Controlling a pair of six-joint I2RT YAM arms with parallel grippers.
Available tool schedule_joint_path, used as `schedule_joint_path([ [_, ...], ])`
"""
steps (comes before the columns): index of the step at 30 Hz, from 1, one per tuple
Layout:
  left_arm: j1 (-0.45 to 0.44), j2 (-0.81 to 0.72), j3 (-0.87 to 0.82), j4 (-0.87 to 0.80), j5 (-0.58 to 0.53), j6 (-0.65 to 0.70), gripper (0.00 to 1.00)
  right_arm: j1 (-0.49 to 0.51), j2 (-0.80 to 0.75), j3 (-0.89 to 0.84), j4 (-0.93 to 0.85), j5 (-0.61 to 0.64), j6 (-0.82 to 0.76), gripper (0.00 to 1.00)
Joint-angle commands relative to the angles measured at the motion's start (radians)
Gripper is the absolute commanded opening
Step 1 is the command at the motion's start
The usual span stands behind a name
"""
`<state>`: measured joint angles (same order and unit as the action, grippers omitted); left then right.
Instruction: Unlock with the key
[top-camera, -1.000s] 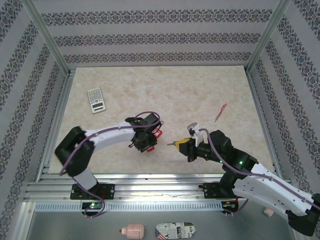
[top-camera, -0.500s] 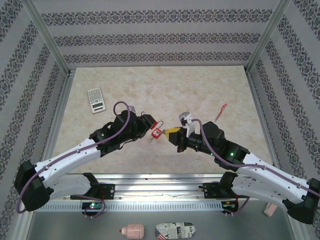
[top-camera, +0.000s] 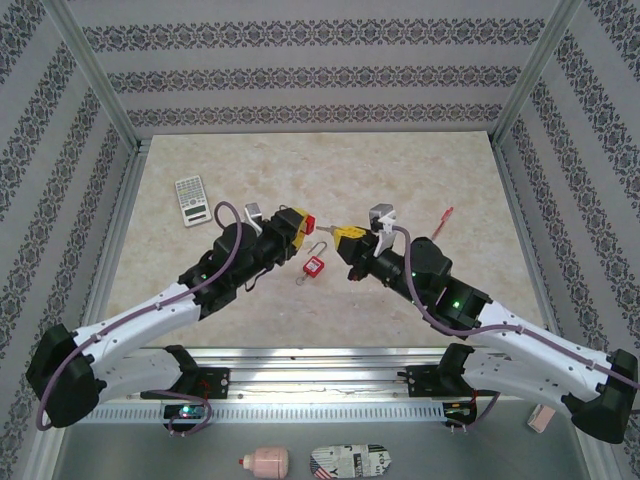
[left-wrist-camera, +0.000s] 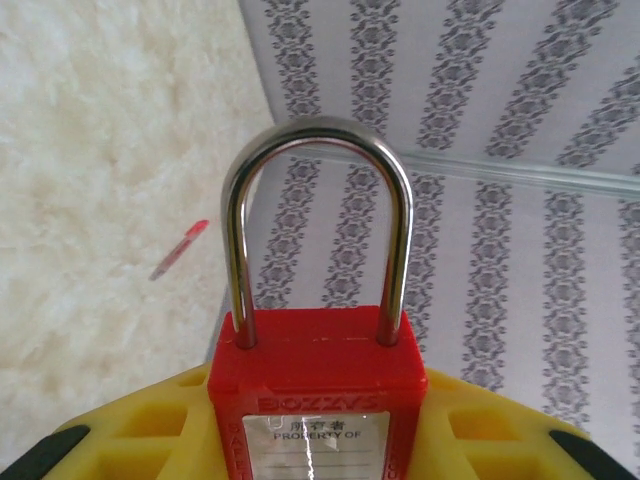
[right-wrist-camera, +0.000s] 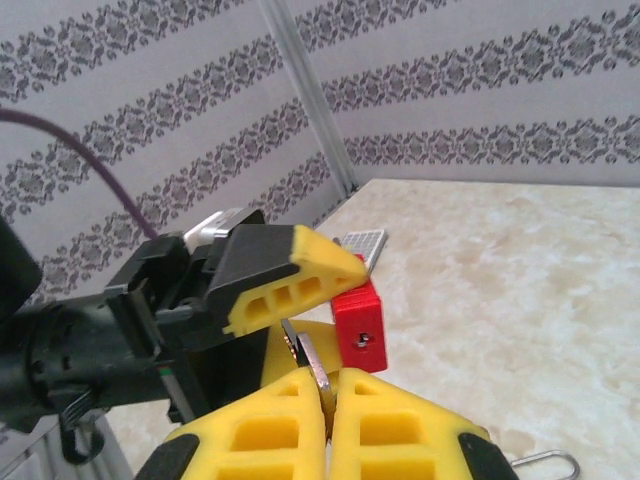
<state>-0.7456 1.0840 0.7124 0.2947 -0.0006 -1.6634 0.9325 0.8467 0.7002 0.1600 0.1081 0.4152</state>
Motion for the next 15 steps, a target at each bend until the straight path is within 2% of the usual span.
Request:
schedule_joint_path([
  [1,0.005,-0.052,-0.021,0.127,-0.062,-0.049,0.0,0.009,0.031,-0.005,0.063,0.069,-0.024,0.0],
  [15,-0.012,-0.009,-0.024,0.181,-0.07,-0.124,0.0,0.014,0.106,-0.013,0.201,0.061,-0.049,0.0],
])
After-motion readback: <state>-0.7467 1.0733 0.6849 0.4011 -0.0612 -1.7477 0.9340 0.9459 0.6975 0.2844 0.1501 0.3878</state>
